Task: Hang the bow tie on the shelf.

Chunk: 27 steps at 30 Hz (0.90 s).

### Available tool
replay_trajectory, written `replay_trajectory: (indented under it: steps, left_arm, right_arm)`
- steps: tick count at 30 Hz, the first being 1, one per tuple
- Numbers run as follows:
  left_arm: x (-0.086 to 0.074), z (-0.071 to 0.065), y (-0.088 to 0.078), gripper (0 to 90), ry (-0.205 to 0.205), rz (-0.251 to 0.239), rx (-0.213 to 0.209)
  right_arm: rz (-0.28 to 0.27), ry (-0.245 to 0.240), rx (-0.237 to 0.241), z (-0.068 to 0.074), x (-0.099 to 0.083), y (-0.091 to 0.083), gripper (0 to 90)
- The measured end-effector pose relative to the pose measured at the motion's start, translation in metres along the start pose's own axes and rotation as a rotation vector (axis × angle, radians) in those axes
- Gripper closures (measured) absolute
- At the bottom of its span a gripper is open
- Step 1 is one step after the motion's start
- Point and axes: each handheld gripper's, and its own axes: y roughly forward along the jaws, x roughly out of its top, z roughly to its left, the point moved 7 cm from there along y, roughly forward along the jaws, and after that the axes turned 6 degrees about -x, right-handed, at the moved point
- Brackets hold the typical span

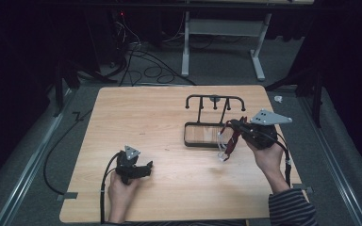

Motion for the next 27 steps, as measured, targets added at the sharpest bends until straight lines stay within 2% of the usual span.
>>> replay_trajectory:
  steps: [22,27]
  left_arm:
    - [0.000,0.000,0.000,17.2,0.000,0.000,-0.001]
    - [0.000,0.000,0.000,17.5,-0.002,-0.001,-0.001]
  right_arm:
    - [0.010,0.029,0.031,0.006,0.014,0.024,90.0]
    - [0.007,0.051,0.042,0.005,0.017,0.030,90.0]
